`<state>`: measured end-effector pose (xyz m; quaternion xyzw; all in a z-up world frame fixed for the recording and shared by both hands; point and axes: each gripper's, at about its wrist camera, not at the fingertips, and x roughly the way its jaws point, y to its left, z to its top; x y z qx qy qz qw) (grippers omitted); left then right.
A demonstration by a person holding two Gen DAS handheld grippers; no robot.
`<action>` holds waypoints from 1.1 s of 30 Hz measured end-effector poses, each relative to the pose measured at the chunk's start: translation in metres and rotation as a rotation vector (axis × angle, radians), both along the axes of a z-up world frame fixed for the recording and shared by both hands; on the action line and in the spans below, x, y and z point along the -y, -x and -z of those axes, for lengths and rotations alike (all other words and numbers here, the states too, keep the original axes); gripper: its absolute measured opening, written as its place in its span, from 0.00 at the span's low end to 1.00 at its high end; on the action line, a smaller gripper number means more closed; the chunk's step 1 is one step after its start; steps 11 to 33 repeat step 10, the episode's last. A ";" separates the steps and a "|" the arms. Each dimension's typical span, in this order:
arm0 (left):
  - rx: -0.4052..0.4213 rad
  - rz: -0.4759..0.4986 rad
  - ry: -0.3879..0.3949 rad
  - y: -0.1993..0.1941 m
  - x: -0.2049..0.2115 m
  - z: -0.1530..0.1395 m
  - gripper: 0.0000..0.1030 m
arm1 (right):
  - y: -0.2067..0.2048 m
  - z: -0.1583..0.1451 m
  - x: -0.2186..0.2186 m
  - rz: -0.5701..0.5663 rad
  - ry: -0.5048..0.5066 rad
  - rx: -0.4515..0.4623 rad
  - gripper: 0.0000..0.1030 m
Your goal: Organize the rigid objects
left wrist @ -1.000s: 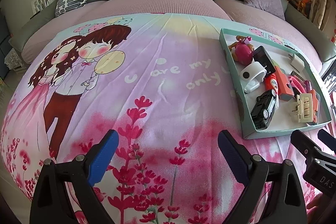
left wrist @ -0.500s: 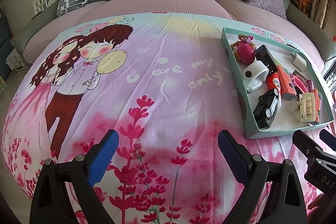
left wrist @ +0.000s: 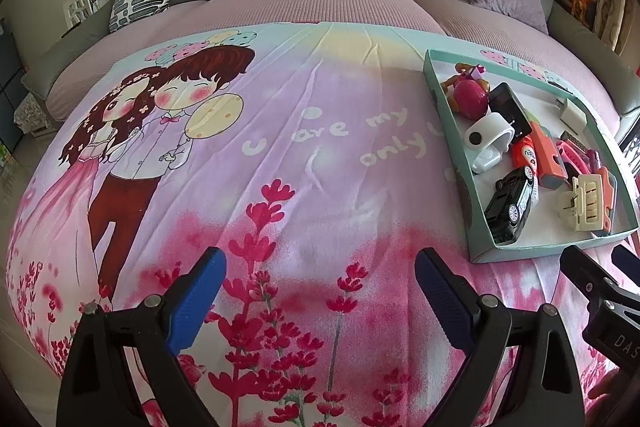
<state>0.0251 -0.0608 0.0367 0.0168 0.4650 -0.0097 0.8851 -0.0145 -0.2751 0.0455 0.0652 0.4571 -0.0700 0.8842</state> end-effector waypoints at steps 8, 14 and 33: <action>0.026 -0.005 -0.015 0.002 -0.002 -0.003 0.93 | 0.000 0.001 0.001 0.000 0.000 0.000 1.00; 0.021 0.000 -0.008 0.001 -0.002 -0.003 0.93 | 0.000 0.000 0.000 0.001 0.000 0.000 1.00; 0.021 0.000 -0.008 0.001 -0.002 -0.003 0.93 | 0.000 0.000 0.000 0.001 0.000 0.000 1.00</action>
